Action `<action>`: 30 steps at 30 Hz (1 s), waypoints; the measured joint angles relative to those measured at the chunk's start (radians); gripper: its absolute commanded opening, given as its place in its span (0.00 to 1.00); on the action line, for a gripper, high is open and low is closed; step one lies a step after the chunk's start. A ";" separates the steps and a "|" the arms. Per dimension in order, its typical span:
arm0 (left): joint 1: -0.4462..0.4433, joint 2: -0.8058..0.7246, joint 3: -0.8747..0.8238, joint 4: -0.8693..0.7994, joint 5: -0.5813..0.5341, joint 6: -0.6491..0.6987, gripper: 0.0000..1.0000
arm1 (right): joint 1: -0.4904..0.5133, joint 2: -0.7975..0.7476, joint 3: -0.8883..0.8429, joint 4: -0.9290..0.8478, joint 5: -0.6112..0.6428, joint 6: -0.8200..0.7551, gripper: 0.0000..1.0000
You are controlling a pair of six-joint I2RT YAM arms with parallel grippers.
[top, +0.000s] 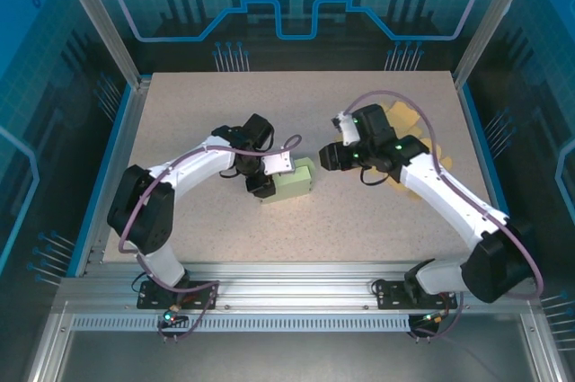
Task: Fold the paper box
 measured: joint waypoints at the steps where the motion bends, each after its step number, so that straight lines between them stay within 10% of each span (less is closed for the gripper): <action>1: 0.000 0.007 0.008 -0.001 0.000 0.000 0.48 | 0.015 0.023 0.013 -0.005 0.019 -0.009 0.47; 11: 0.000 0.019 0.023 0.001 0.000 0.000 0.49 | 0.055 0.165 0.071 -0.017 0.081 -0.064 0.48; 30: 0.000 0.019 0.023 0.006 -0.001 -0.006 0.49 | 0.084 0.269 0.138 -0.002 0.075 -0.071 0.09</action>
